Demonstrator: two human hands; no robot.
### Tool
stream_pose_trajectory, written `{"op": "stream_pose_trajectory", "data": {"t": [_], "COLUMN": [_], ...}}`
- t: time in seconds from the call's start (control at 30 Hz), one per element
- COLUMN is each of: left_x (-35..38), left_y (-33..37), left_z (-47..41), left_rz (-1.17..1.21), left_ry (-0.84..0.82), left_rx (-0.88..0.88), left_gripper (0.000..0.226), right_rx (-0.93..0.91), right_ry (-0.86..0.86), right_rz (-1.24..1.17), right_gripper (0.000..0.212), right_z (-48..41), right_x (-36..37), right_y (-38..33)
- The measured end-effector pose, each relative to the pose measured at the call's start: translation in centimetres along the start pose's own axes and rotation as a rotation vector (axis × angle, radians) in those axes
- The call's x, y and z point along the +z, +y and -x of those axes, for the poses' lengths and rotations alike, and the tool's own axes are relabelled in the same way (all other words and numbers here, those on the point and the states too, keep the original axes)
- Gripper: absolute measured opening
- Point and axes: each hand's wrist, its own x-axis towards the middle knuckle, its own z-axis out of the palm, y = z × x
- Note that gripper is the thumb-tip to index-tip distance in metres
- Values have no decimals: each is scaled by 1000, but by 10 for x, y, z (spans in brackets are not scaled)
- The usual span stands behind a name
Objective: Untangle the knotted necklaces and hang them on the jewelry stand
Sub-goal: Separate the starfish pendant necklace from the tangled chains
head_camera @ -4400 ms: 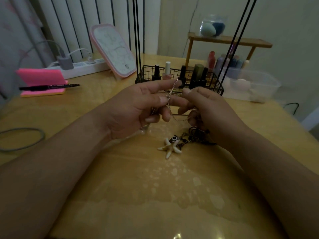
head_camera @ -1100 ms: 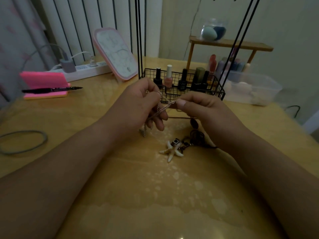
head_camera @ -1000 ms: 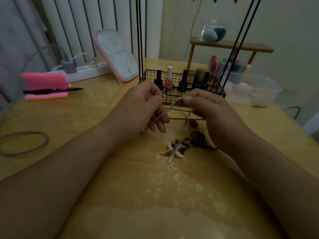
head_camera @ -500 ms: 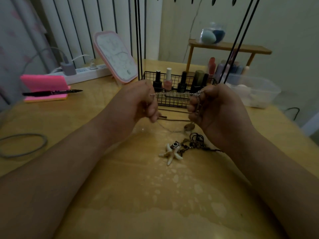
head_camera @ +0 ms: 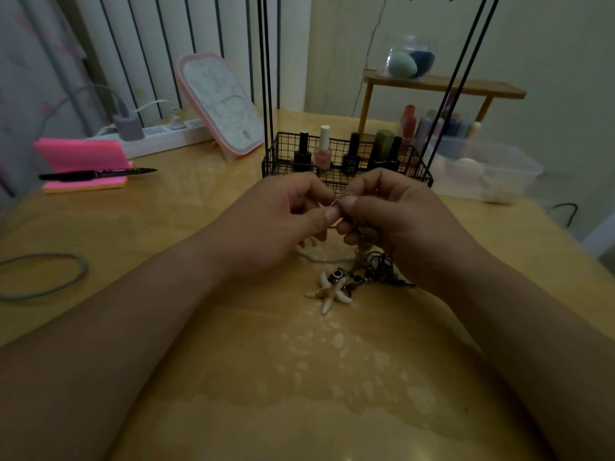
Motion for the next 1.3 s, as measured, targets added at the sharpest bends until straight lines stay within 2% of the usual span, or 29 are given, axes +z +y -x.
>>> {"op": "stream_pose_trajectory", "data": {"t": [0.03, 0.17, 0.37, 0.53, 0.67, 0.83, 0.9, 1.07, 1.2, 1.3], "left_x": [0, -1, -8, -6, -4, -6, -6, 0, -1, -2], "left_y": [0, -1, 1, 4, 7, 4, 3, 0, -3, -1], "left_z": [0, -1, -2, -2, -1, -2, -2, 1, -1, 0], "left_rz": [-40, -65, 160, 327, 288, 322, 295, 192, 119, 51], "left_ry": [11, 67, 130, 103, 106, 104, 84, -7, 42, 60], "left_rx": [16, 52, -20, -92, -95, -115, -100, -79, -41, -20], "left_gripper": [2, 7, 10, 10, 12, 7, 3, 12, 3, 7], "right_rx": [8, 8, 2, 18, 3, -127, -127, -110, -93, -92], "right_ry": [12, 10, 4, -65, -127, -47, -7, 7, -21, -28], "right_rz": [26, 174, 329, 253, 268, 488, 472, 345, 336, 391], "right_gripper": [10, 19, 12, 12, 11, 10, 12, 10, 12, 12], "right_z": [0, 0, 1, 1, 5, 5, 5, 4, 4, 4], "right_x": [0, -4, -8, -6, -2, -1, 0, -1, -1, -2], "right_y": [1, 2, 0, 1, -1, 0, 1, 2, 1, 2]}}
